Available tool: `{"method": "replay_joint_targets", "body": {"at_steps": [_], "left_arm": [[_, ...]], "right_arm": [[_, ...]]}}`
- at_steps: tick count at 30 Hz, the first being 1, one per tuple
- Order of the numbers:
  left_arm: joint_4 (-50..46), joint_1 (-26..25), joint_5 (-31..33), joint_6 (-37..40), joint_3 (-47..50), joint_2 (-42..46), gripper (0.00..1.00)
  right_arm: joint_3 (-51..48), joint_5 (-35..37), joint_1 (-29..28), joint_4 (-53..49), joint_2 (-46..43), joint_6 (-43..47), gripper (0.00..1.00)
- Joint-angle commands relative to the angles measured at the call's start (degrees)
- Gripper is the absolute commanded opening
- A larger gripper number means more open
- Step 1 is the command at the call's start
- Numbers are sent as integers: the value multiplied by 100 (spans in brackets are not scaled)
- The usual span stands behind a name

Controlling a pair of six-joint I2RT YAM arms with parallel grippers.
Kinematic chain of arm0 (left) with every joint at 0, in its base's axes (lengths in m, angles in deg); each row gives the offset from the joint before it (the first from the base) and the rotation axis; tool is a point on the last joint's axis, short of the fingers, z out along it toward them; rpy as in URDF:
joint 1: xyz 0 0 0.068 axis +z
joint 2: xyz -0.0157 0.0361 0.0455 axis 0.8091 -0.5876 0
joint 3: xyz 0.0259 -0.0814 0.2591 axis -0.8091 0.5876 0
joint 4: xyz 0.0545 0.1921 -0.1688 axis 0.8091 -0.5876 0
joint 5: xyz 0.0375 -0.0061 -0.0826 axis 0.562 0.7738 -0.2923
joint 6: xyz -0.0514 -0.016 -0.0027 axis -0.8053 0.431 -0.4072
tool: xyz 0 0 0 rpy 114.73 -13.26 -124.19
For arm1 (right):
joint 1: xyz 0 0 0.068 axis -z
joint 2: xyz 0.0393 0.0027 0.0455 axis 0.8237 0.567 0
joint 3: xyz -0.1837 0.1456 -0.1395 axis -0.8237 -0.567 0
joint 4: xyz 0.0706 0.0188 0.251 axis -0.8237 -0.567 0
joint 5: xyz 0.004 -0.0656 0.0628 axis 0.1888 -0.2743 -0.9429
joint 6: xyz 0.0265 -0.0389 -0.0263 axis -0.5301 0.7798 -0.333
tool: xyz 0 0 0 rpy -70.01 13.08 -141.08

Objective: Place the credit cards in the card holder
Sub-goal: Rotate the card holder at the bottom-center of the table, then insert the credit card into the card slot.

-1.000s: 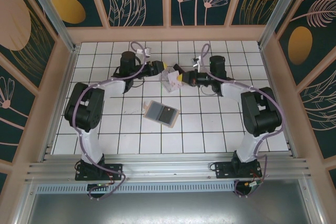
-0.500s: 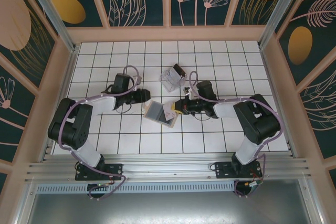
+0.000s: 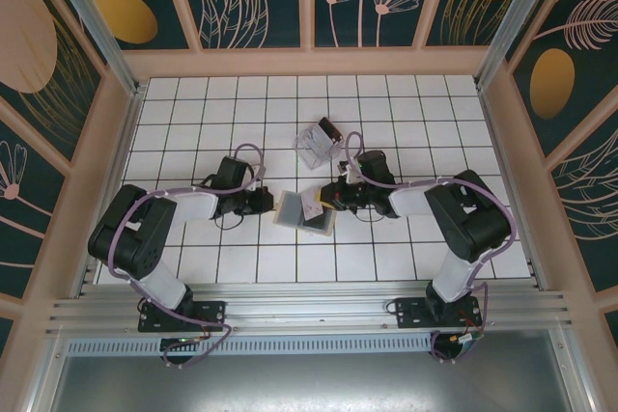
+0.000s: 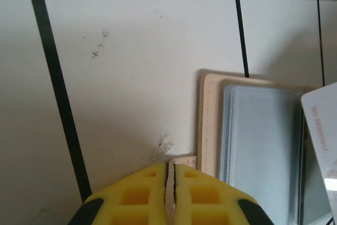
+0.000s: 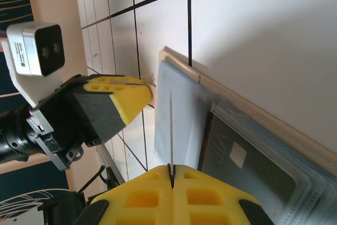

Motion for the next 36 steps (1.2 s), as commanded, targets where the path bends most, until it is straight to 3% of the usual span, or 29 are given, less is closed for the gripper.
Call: {"method": "replay_joint_targets", "body": {"at_steps": [1,7,12,36], "left_arm": [[64,-110,-64,-353,228,257,0],[253,-336,151,-1010,532,681,0],[687,-450,179,-1546,887,957,0],[1432,-612,105,-1925,1299,775,0]], "right_arm": [[125,215,-19,-466,-119,261,0],[16,919,-19,-1093,-619,485,0],[-88,807,-110,-879,-572,370,0],[-374,1215,-617,-589,-284,277,0]]}}
